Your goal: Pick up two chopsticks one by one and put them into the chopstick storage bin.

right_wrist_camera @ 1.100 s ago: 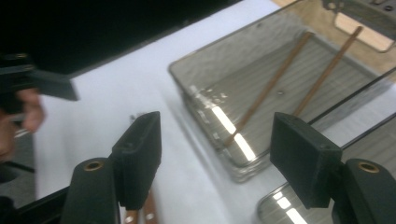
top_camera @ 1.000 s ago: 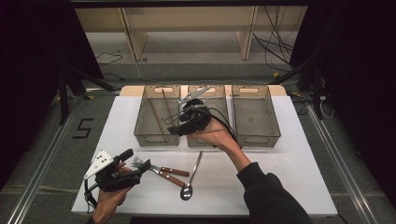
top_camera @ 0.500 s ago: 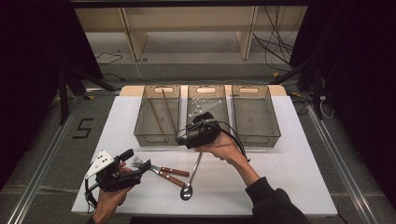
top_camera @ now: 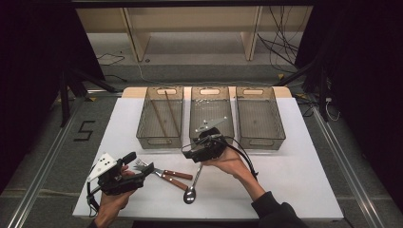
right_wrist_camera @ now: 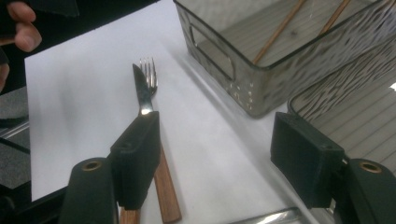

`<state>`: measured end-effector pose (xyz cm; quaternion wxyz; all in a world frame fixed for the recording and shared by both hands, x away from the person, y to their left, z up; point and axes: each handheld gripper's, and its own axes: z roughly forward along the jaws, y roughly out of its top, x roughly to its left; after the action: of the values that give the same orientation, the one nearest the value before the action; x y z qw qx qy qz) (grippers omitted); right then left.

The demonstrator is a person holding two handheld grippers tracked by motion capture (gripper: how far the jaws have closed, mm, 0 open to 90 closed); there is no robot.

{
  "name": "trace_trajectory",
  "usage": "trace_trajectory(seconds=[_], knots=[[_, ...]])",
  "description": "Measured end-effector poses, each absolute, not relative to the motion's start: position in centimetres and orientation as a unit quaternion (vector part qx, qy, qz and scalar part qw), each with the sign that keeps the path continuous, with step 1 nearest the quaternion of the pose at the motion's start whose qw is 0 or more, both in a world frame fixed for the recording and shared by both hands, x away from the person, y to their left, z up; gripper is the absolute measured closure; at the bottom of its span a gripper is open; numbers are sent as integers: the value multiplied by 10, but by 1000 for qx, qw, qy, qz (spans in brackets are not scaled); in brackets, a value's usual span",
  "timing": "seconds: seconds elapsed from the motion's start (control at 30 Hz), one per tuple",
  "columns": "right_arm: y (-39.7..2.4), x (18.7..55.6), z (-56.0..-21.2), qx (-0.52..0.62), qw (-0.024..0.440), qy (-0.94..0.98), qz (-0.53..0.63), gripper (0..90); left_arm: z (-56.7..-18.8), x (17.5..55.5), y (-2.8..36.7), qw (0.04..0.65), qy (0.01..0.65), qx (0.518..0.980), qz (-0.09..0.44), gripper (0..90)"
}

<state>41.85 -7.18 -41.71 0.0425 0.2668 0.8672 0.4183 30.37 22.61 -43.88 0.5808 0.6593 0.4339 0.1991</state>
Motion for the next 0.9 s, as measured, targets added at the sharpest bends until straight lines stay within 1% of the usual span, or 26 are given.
trace_trajectory(seconds=[0.1,0.23,0.77,0.9], knots=[[-71,418,-423,266,46,874,404,348,-439,303,226,581,433,659,200,139],[-72,420,-434,269,42,880,390,389,-438,304,226,582,435,657,200,139],[-74,425,-469,295,61,891,340,728,-438,303,225,583,431,660,198,139],[-74,426,-476,295,67,891,337,782,-438,303,225,584,431,659,197,139]])
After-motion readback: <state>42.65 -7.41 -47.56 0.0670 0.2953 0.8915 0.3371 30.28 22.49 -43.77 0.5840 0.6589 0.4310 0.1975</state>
